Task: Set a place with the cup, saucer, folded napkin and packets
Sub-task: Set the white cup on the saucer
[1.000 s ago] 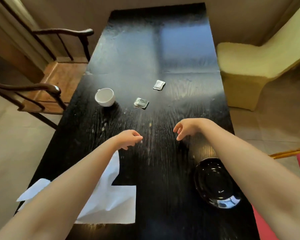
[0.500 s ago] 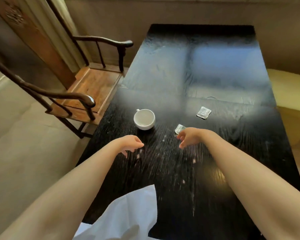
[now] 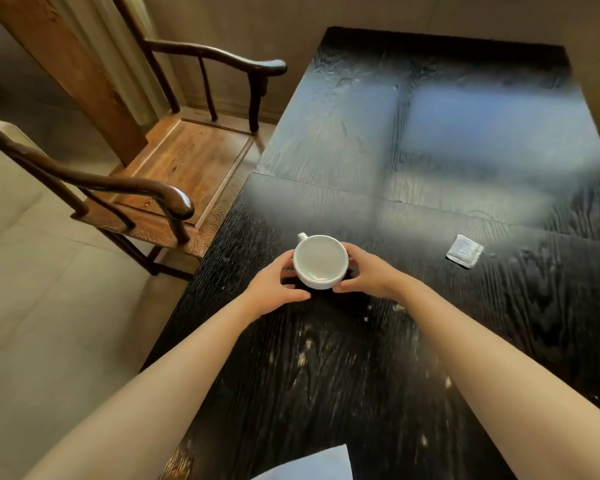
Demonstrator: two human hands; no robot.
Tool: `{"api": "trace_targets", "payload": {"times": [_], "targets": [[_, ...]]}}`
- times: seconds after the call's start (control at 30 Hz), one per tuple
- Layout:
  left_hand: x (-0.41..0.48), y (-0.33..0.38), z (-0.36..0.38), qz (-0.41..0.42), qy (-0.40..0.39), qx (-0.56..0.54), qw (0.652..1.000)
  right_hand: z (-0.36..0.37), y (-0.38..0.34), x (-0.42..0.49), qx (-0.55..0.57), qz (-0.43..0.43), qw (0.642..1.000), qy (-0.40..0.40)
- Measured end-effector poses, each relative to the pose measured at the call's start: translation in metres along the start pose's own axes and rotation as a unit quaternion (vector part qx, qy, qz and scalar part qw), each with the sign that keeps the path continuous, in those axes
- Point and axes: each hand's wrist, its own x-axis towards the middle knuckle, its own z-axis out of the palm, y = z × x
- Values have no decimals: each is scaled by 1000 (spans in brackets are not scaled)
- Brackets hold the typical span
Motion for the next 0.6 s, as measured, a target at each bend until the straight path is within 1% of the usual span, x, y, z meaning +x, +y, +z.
{"api": "trace_targets", "payload": {"times": [0.1,0.23,0.43,0.6], "targets": [[4,-8,10,40,21,-86,995,11,7,4,59,-31,998,15],[9,-14,14,55,48,-117,990,20,13,6,120,-58,991,30],[8,-14,13,76,43,-109,990,23,15,-3,162,-101,981,42],[-1,2,15,99,36,-78,991,20,12,-29,183,-124,971,87]]}}
